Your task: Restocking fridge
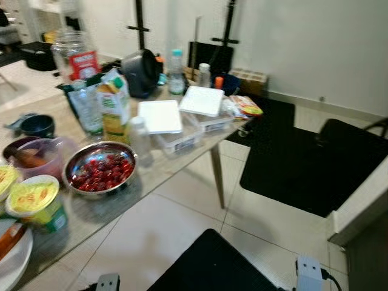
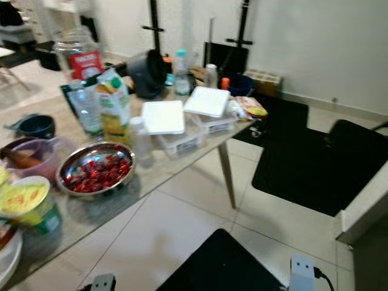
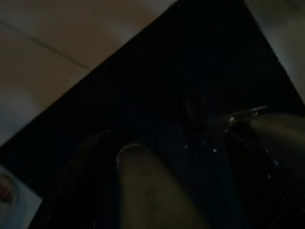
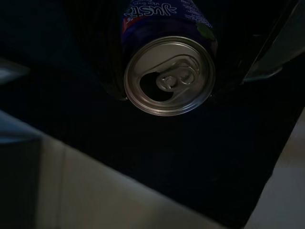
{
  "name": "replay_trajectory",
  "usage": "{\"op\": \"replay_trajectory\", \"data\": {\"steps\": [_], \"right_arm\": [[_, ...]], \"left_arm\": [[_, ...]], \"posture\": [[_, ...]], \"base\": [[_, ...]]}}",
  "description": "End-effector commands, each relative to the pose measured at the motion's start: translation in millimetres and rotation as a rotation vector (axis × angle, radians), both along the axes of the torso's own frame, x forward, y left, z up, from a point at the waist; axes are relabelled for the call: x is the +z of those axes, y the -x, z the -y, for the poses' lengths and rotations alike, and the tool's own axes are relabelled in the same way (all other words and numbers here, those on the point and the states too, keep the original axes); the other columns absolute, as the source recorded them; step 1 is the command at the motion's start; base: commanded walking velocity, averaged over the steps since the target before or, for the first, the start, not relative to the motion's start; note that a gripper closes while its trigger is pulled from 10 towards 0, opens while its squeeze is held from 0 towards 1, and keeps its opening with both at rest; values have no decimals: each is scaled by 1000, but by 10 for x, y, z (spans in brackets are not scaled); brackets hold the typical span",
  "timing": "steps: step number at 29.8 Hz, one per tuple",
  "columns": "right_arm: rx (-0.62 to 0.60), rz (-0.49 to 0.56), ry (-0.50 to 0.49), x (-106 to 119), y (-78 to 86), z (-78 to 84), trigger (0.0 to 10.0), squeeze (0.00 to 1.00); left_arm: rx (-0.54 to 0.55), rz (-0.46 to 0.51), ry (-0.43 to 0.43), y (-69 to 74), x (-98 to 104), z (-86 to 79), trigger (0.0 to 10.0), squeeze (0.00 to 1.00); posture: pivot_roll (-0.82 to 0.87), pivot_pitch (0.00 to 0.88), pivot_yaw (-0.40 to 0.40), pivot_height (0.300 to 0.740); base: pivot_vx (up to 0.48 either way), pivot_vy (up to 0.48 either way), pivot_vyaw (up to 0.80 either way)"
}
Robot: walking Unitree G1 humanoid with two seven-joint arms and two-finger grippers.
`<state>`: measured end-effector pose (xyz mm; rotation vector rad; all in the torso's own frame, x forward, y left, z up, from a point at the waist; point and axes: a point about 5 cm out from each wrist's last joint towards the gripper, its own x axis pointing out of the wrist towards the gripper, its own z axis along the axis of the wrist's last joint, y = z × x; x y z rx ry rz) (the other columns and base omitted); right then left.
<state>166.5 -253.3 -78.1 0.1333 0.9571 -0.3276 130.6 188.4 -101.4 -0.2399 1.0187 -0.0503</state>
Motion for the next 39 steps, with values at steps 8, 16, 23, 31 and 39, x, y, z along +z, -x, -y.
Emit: {"op": "replay_trajectory", "data": {"steps": [8, 16, 23, 31, 39], "right_arm": [[-6, -19, -14, -40, 65, -39, 10000, 0], [-2, -15, -12, -32, 46, -36, 10000, 0], [-4, -15, -13, -33, 48, -39, 10000, 0], [-6, -21, -17, -47, 71, -55, 10000, 0], [-4, -13, -16, -43, 65, -51, 10000, 0]], "left_arm": [[-10, -42, -10, 120, -36, -32, 10000, 0], [-11, -36, -9, 105, -31, -36, 10000, 0], [-12, -38, -10, 109, -32, -35, 10000, 0], [-18, -41, -12, 120, -36, -31, 10000, 0], [-27, -45, -14, 127, -38, -35, 10000, 0]], "posture": [[-22, 0, -16, 740], [-21, 0, -17, 740], [-21, 0, -17, 740], [-23, 0, -13, 740], [-25, 0, -13, 740]], "base": [[0, 0, -800], [0, 0, -798], [0, 0, -800], [0, 0, -800], [0, 0, -563]]}}
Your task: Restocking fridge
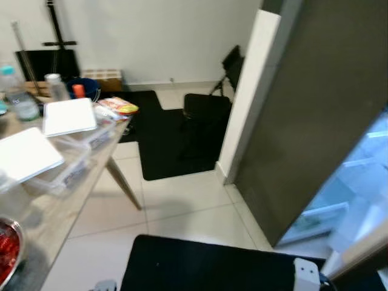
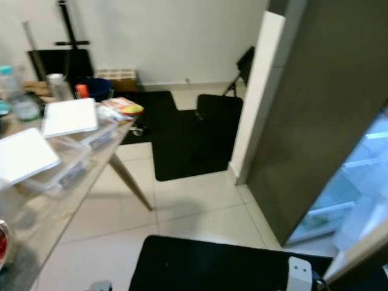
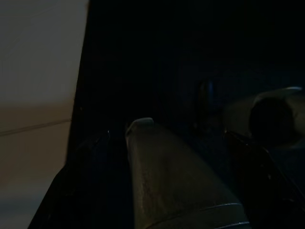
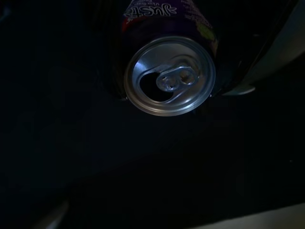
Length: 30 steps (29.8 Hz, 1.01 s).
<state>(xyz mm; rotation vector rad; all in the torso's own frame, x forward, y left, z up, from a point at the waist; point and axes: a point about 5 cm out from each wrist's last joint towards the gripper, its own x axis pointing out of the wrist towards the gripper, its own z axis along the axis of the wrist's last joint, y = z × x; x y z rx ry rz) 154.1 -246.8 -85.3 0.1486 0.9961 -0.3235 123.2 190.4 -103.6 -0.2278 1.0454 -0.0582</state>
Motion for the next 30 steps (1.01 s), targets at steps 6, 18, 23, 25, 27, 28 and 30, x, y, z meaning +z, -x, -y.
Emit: {"op": "replay_trajectory", "data": {"steps": [6, 18, 23, 25, 27, 28, 30], "right_arm": [[8, 27, -1, 32, -70, 5, 10000, 0], [14, 28, -5, 29, -65, -3, 10000, 0], [17, 30, -5, 30, -68, -3, 10000, 0], [18, 32, -5, 31, -69, -1, 10000, 0], [19, 32, -5, 32, -69, -1, 10000, 0], [19, 33, -5, 32, -70, -1, 10000, 0], [20, 33, -5, 33, -70, 0, 10000, 0]], "left_arm": [[3, -21, -5, 51, -14, -28, 10000, 0], [3, -23, -2, 53, -14, -30, 10000, 0], [2, -22, 1, 51, -14, -25, 10000, 0], [2, -21, 3, 52, -14, -22, 10000, 0], [2, -21, 3, 52, -14, -21, 10000, 0], [1, -22, 3, 53, -15, -20, 10000, 0], [1, -22, 4, 53, -15, -20, 10000, 0]], "posture": [[-25, 0, -15, 740], [-26, 0, -15, 740], [-26, 0, -15, 740], [-27, 0, -15, 740], [-27, 0, -15, 740], [-27, 0, -15, 740], [-27, 0, -15, 740]], "base": [[0, -218, 0], [0, -413, 0], [0, -422, 0], [0, -416, 0], [0, -420, 0], [0, -424, 0], [0, -424, 0]]}}
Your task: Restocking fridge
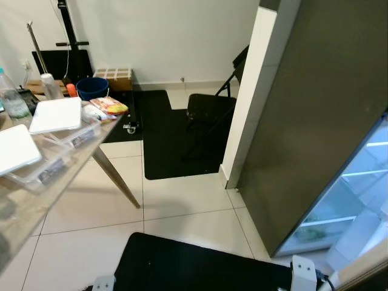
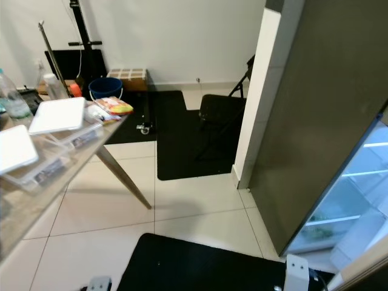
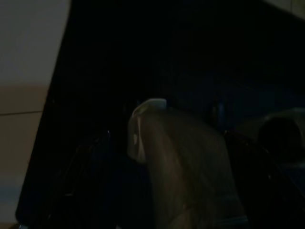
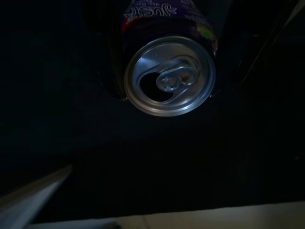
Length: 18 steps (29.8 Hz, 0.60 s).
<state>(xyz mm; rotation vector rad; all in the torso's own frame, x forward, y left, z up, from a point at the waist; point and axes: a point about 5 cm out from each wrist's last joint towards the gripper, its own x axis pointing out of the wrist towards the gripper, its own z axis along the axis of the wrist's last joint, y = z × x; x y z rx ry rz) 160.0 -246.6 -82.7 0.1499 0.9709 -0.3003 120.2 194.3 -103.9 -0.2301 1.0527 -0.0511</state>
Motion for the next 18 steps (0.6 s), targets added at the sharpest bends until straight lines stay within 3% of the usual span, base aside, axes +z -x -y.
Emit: {"op": "replay_trajectory", "data": {"steps": [1, 9, 18], "right_arm": [[2, 6, 3, 7, -13, 2, 10000, 0], [20, 16, 3, 16, -34, -6, 10000, 0], [63, 94, -27, 101, -219, -35, 10000, 0]], "left_arm": [[-6, -14, 6, 22, -11, 20, 10000, 0], [-7, -12, 8, 22, -11, 23, 10000, 0], [-13, -12, 7, 20, -10, 21, 10000, 0]], "posture": [[-26, 0, -16, 740], [-25, 0, -17, 740], [-30, 0, -16, 740]], "base": [[0, -424, 0], [0, -420, 0], [0, -421, 0]]}}
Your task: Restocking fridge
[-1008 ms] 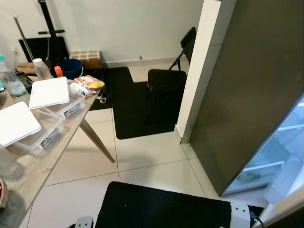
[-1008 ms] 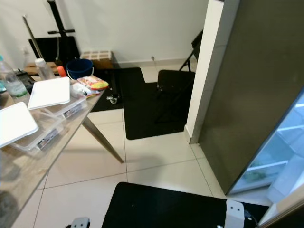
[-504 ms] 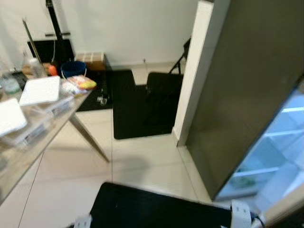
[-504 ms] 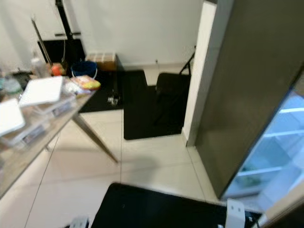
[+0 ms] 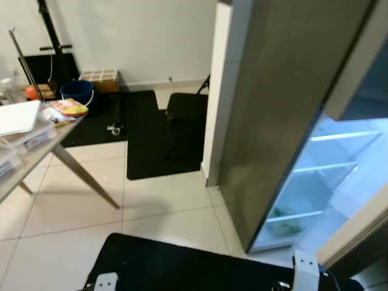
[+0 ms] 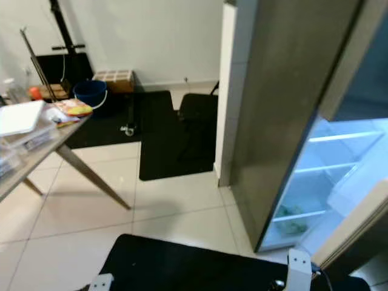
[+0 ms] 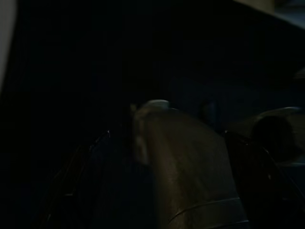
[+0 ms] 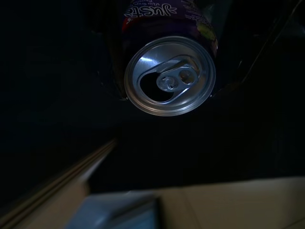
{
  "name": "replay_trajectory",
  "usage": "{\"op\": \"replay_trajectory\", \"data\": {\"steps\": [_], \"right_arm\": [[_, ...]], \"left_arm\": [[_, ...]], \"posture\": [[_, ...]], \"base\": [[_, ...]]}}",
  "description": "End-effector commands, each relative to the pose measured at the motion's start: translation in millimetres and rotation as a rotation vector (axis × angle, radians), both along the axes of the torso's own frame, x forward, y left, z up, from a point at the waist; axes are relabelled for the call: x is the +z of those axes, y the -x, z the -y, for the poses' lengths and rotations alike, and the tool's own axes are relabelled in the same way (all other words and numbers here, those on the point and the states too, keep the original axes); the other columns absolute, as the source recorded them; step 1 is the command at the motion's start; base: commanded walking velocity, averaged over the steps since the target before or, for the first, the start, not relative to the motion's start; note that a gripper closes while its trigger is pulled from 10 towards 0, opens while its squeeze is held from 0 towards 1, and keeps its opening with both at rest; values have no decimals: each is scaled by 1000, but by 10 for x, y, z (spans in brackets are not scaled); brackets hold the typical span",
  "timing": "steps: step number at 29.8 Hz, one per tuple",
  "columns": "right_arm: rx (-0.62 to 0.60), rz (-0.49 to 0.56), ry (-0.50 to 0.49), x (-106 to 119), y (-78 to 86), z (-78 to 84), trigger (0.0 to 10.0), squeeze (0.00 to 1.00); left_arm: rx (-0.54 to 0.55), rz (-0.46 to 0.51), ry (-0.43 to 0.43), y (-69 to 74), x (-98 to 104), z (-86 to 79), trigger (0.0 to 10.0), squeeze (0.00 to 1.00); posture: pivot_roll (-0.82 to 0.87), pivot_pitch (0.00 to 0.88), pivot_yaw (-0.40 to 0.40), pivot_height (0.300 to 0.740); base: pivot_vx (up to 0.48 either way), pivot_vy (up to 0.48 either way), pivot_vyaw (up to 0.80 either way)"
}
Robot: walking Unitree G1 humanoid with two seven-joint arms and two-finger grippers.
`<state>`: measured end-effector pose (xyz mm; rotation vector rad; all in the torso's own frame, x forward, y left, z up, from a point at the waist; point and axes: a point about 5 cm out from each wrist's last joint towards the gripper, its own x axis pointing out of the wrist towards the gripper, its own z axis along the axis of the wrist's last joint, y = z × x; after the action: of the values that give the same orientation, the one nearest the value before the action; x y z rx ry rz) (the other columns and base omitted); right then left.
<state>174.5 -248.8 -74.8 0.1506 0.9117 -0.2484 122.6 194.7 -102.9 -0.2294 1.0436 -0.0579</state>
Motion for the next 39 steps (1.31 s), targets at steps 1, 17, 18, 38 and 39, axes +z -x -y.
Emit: {"op": "replay_trajectory", "data": {"steps": [1, 17, 18, 38, 39], "right_arm": [[21, 30, -13, 23, -74, -57, 10000, 0], [204, 126, -116, 102, -283, -294, 10000, 0], [217, 146, -137, 119, -311, -318, 10000, 0], [245, 399, -152, 540, -863, -296, 10000, 0], [227, 409, -128, 565, -888, -266, 10000, 0]], "left_arm": [[-8, -22, 4, 43, -19, 25, 10000, 0], [5, -26, 5, 52, -27, 46, 10000, 0], [5, -27, 5, 54, -27, 46, 10000, 0], [5, -21, 10, 41, -25, 63, 10000, 0], [6, -22, 10, 43, -26, 63, 10000, 0]], "posture": [[-30, 0, -16, 740], [-30, 0, -17, 740], [-30, 0, -17, 740], [-34, 0, -19, 740], [-34, 0, -19, 740]], "base": [[0, -424, 0], [0, -112, 0], [0, 0, 0], [0, 0, 0], [0, 0, 0]]}}
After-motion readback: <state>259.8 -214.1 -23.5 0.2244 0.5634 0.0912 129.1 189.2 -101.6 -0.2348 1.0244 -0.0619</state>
